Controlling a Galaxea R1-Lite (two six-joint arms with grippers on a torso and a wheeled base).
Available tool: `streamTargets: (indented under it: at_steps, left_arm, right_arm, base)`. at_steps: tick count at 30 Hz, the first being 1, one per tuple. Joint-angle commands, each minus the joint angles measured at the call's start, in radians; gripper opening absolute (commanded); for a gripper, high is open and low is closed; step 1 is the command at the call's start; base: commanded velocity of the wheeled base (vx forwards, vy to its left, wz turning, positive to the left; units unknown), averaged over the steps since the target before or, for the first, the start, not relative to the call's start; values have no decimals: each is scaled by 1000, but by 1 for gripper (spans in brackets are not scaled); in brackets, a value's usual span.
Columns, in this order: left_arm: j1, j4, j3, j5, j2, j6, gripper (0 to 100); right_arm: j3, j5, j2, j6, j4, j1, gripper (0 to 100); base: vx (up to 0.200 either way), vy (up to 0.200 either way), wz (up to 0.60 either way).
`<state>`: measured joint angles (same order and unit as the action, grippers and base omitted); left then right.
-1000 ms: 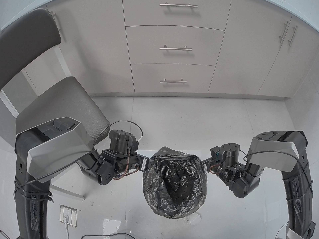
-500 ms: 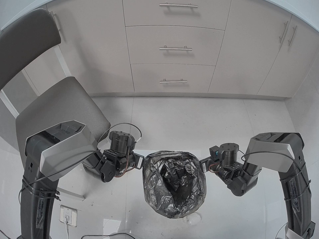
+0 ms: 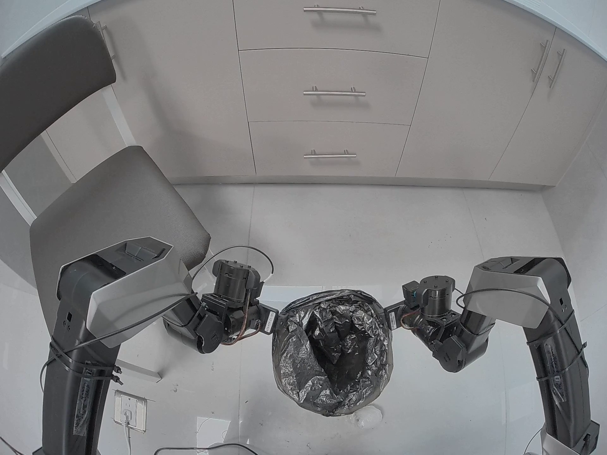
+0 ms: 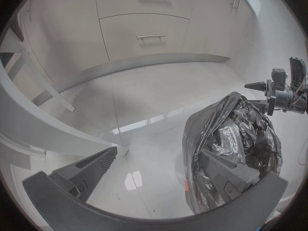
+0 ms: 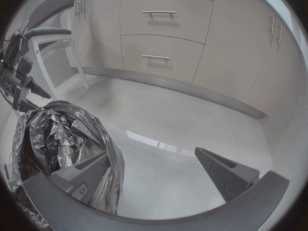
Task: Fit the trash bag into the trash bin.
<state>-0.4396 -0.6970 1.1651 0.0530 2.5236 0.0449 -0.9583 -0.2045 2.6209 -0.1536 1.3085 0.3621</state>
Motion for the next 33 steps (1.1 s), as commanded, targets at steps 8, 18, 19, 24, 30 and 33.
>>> streamTargets:
  at_steps: [8,18,19,24,30,33]
  left_arm:
    - [2,133,39,-84,4,-7,100]
    - [5,337,120,-105,7,-10,100]
    - [5,344,122,-111,6,-22,100]
    - [5,352,119,-120,-2,-39,100]
    - [9,340,39,-122,-60,-56,100]
    - [16,337,-21,-125,-94,-57,100]
  right_arm:
    - [-30,16,24,0,-43,-22,100]
    - [-28,37,13,2,-83,-32,100]
    - [-23,39,7,3,-84,-37,100]
    - [-2,45,-27,23,-86,-42,100]
    - [199,123,-229,65,-84,-29,100]
    - [282,181,-297,65,-89,-28,100]
  base:
    - [0,0,0]
    - [0,0,0]
    - [0,0,0]
    - [0,0,0]
    - [0,0,0]
    - [0,0,0]
